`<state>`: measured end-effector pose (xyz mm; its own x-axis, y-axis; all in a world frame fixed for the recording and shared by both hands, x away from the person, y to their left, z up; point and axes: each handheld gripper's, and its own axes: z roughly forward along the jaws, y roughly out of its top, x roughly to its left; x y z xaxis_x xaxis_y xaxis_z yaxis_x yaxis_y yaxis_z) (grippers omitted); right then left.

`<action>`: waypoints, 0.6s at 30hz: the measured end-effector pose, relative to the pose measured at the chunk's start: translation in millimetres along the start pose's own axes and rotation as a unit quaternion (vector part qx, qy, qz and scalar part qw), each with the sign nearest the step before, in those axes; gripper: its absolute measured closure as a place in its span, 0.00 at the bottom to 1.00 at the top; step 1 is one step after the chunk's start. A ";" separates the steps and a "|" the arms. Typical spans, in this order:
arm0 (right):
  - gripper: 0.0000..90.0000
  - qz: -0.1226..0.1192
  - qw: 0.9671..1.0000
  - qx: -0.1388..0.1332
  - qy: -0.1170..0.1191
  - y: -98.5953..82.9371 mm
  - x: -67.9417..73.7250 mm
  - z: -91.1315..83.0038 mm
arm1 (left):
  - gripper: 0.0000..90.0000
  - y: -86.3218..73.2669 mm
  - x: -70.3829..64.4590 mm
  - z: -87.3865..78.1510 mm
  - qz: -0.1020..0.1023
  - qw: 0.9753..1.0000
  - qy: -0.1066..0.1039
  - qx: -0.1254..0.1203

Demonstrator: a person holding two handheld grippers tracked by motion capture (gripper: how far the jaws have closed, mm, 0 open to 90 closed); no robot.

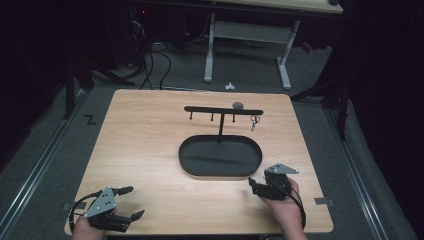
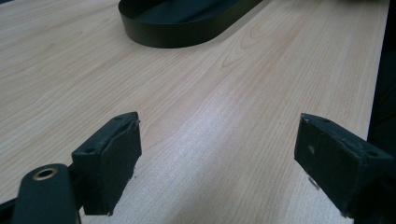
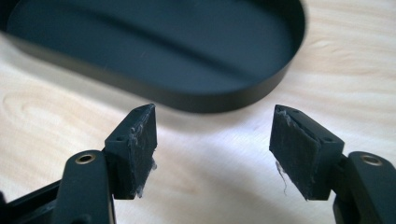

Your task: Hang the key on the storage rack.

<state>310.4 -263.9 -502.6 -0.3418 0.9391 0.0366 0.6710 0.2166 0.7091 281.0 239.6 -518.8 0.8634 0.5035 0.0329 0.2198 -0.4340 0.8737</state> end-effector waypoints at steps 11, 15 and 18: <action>0.33 -0.050 0.997 -0.061 0.022 -30.1 45.6 -2.7 | 0.17 1.1 0.2 -1.1 -0.002 1.000 0.010 -0.009; 0.33 -0.053 0.997 -0.054 0.013 -30.7 45.4 1.3 | 0.17 2.1 -0.7 -1.4 0.000 1.000 0.009 -0.010; 0.34 -0.037 0.998 -0.048 0.008 -33.8 39.7 1.3 | 0.17 2.2 -0.7 -2.4 0.003 1.000 0.006 -0.012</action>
<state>275.0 -233.6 -526.0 -0.3989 0.9170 -0.0075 0.5770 0.2574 0.7751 279.8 240.0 -515.8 0.8591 0.5100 0.0430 0.2039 -0.4181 0.8852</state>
